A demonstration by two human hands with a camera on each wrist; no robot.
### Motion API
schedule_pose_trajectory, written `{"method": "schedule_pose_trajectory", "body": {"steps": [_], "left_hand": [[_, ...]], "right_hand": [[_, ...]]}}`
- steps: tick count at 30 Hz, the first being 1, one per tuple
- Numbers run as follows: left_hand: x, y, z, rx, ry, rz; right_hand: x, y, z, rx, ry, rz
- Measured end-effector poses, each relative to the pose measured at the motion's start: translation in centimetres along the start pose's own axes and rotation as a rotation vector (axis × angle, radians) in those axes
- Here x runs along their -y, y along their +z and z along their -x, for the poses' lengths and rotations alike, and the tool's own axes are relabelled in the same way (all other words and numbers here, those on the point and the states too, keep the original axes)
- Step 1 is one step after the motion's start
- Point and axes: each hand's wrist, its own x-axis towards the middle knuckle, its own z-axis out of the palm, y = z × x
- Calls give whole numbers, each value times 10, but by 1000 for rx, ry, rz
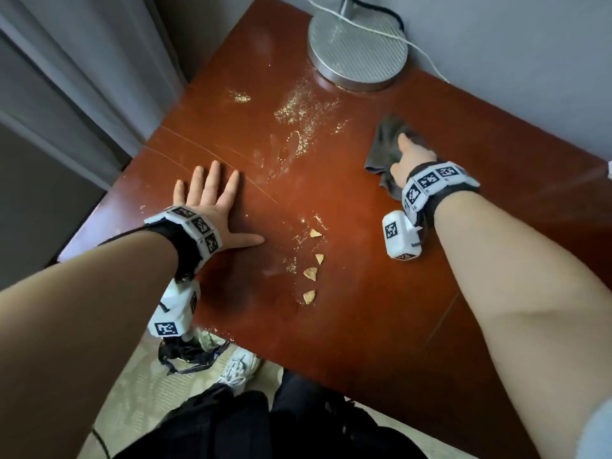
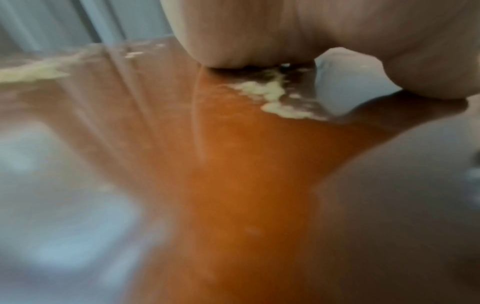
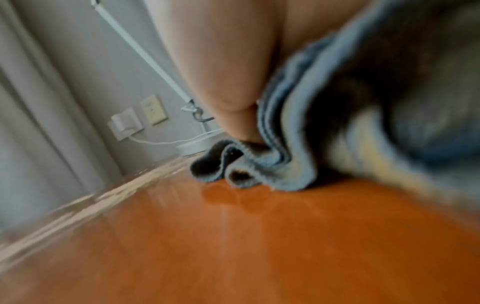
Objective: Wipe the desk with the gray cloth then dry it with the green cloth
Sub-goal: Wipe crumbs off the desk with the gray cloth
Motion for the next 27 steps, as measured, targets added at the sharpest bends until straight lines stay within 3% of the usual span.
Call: {"method": "schedule_pose_trajectory", "body": {"steps": [3, 6, 8, 10, 12, 14, 16, 18, 23, 27], "left_hand": [[12, -4, -5, 20, -52, -13], [8, -11, -8, 51, -76, -4], [8, -12, -10, 57, -72, 0], [9, -12, -12, 50, -68, 4], [10, -12, -12, 49, -68, 4], [11, -11, -13, 55, -66, 4], [12, -11, -15, 63, -69, 6], [12, -11, -16, 72, -61, 9], [12, -12, -15, 74, -59, -1], [11, -15, -11, 68, -52, 1]], "right_hand": [[23, 8, 8, 39, -167, 31], [39, 25, 29, 200, -453, 38], [42, 28, 34, 315, -536, 76], [38, 22, 21, 243, -524, -33], [32, 7, -3, 66, -397, -175], [28, -5, -28, -10, -206, -112], [34, -9, -43, -12, -108, -33], [48, -6, -42, -8, -145, 55], [66, 23, -1, 154, -525, -16], [55, 32, 34, 348, -575, 2]]}}
